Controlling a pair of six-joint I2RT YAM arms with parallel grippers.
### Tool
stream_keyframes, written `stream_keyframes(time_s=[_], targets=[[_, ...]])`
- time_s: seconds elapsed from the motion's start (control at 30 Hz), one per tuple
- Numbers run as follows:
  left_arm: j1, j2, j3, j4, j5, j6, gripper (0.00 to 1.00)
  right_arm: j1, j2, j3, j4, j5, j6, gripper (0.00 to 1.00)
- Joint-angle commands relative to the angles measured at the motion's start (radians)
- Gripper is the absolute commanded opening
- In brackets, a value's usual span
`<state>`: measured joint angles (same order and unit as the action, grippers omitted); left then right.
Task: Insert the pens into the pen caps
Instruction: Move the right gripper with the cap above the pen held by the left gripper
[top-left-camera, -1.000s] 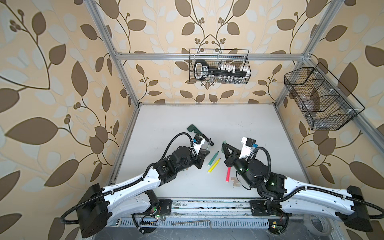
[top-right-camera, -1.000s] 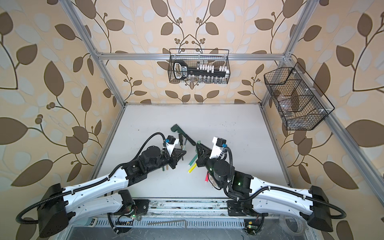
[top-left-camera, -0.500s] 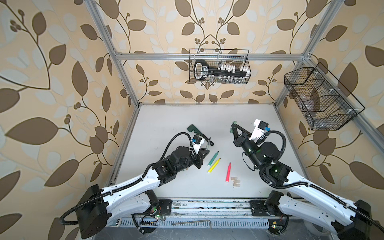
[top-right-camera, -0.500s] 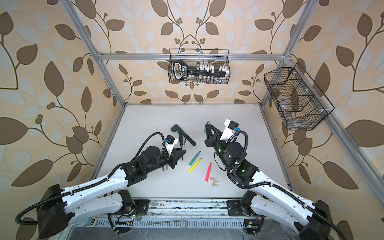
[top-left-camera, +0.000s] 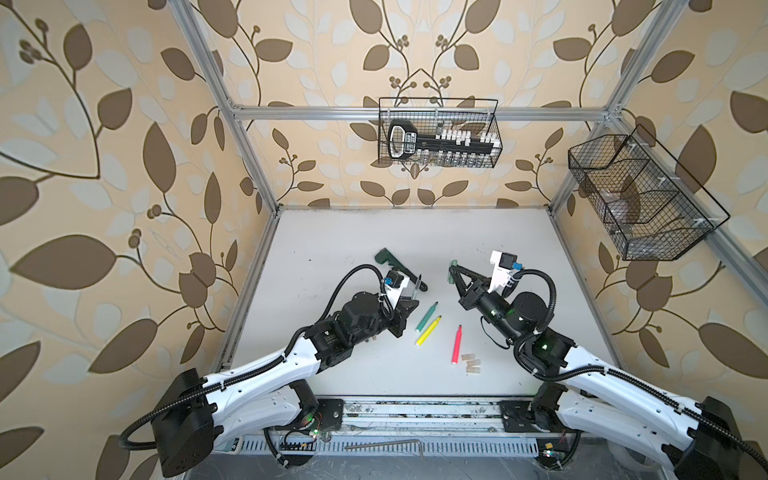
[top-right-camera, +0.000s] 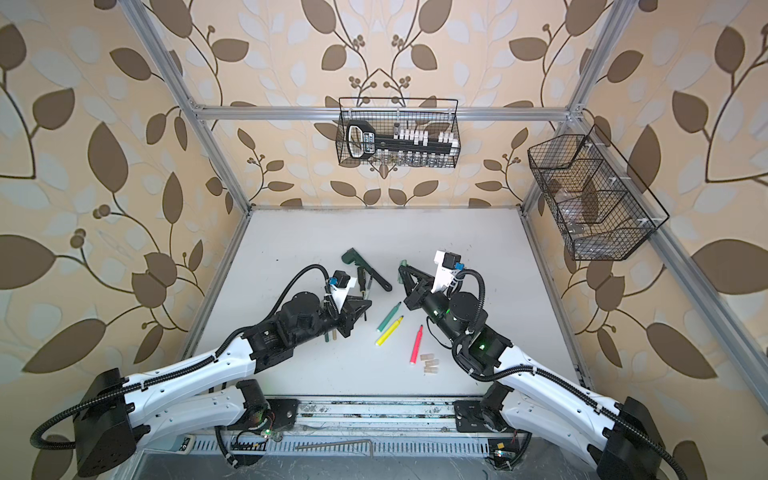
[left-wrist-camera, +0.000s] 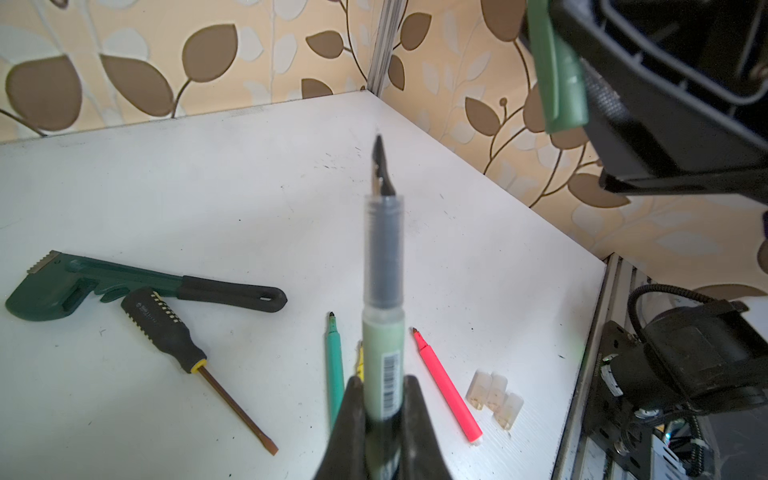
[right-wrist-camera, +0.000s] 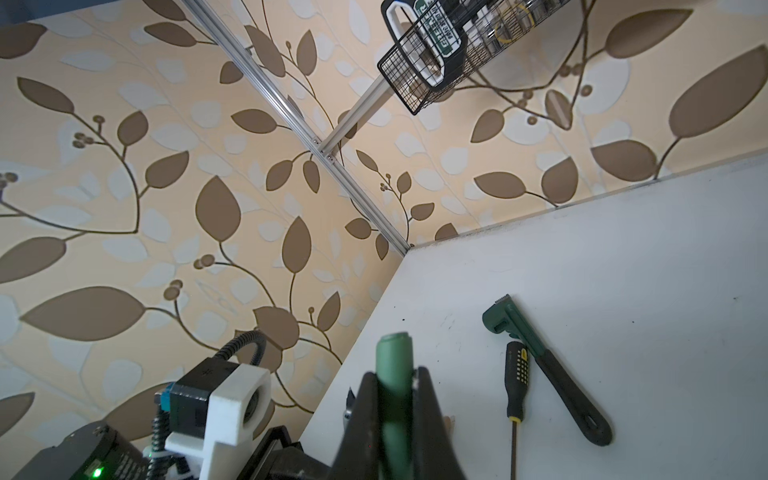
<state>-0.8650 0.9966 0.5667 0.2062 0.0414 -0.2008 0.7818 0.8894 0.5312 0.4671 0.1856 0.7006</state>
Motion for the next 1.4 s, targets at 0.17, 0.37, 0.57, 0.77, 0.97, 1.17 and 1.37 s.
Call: stream_keyframes(time_s=[0.17,0.37,0.57,0.77,0.97,1.17,1.37], targets=[[-0.009,0.013,0.006,0.036,0.005,0.021,0.0,0.038,0.087,0.049,0.102,-0.069,-0.033,0.0],[-0.009,0.015,0.003,0.039,0.005,0.017,0.0,0.071,0.127,0.059,0.145,-0.069,-0.049,0.0],[-0.009,0.017,0.004,0.039,0.007,0.015,0.0,0.085,0.151,0.068,0.16,-0.064,-0.058,0.0],[-0.011,0.023,0.006,0.045,0.018,0.013,0.0,0.086,0.178,0.076,0.195,-0.038,-0.054,0.0],[-0.012,0.034,0.01,0.048,0.026,0.012,0.0,0.083,0.212,0.057,0.29,0.038,-0.035,0.0],[-0.012,0.033,0.01,0.049,0.03,0.012,0.0,0.068,0.247,0.072,0.304,0.049,-0.01,0.0],[-0.014,0.031,0.009,0.048,0.033,0.01,0.0,0.053,0.285,0.088,0.318,0.038,0.007,0.0]])
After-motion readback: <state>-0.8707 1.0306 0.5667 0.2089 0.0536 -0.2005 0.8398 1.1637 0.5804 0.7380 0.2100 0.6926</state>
